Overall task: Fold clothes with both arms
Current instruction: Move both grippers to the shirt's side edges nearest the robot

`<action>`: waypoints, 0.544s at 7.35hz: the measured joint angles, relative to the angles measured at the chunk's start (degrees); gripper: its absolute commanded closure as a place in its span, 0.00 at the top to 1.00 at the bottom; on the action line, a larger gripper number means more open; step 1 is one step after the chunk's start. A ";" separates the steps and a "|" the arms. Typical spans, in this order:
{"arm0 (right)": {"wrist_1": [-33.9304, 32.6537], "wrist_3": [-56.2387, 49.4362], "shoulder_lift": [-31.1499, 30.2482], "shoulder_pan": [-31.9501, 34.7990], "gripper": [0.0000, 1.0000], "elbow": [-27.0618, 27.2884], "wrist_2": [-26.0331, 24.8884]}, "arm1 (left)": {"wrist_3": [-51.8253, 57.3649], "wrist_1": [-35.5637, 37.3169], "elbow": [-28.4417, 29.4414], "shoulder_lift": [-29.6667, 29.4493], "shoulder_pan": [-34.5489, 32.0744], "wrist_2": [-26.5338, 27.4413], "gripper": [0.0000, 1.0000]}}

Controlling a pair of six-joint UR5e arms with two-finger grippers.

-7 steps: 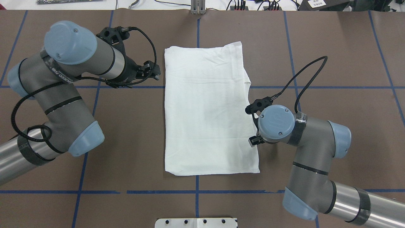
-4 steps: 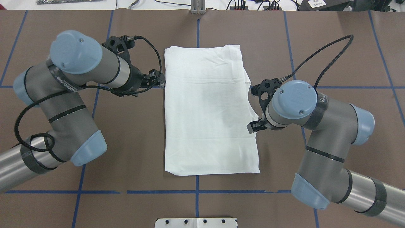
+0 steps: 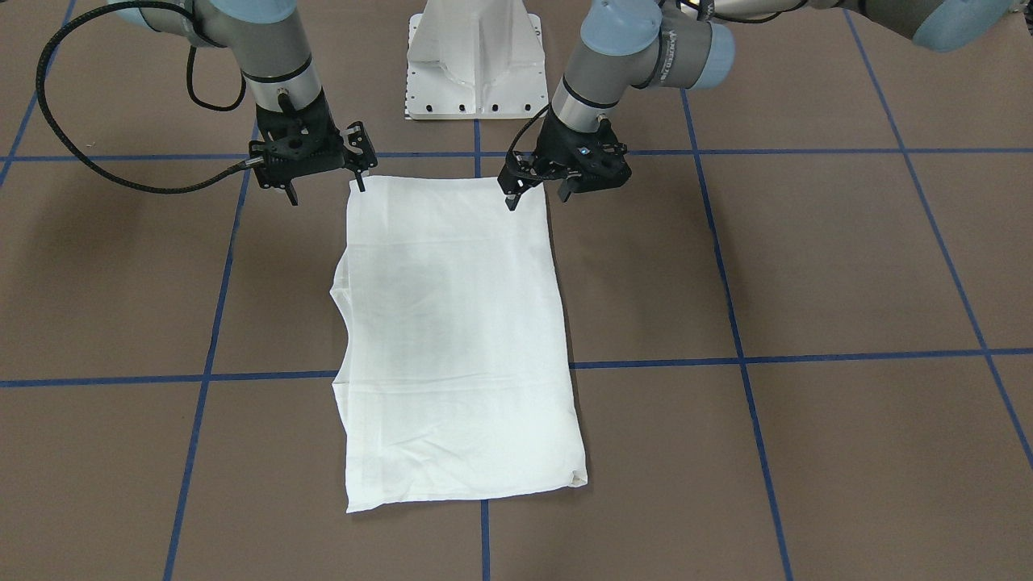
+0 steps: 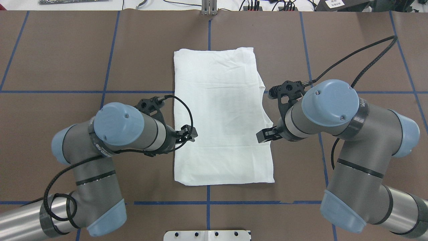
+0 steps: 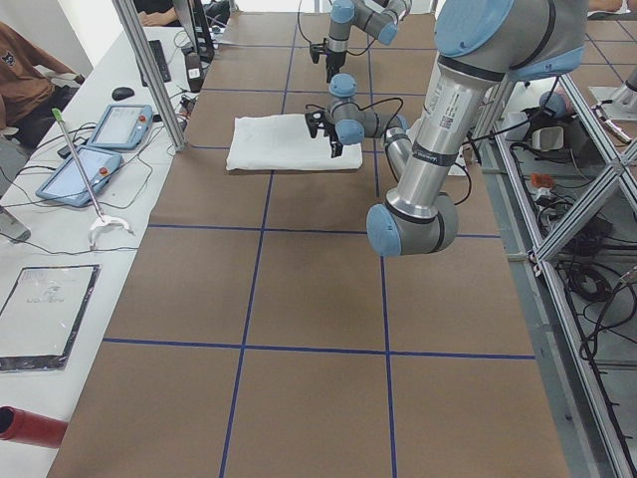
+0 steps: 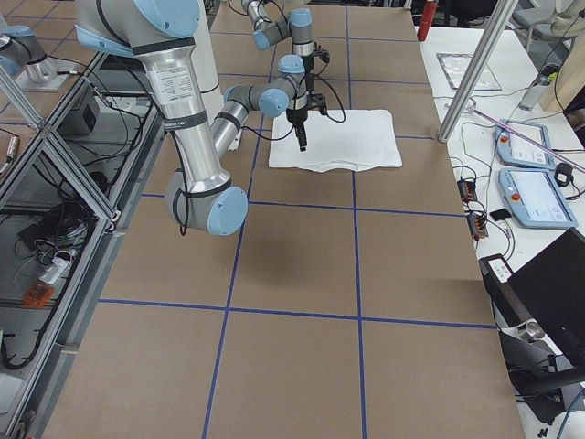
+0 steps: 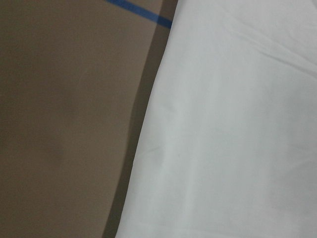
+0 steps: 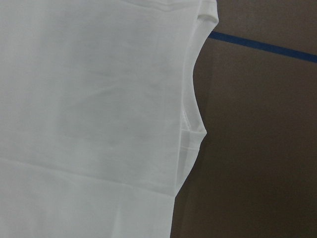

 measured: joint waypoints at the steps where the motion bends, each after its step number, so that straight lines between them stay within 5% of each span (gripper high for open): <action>1: 0.01 1.16 -0.29 0.01 1.00 0.69 0.08 | -2.93 -0.64 -0.23 0.84 2.63 2.23 0.98; 4: 0.01 2.25 -0.35 -0.11 1.00 1.02 0.17 | -5.26 -0.94 0.55 2.20 6.07 4.54 0.93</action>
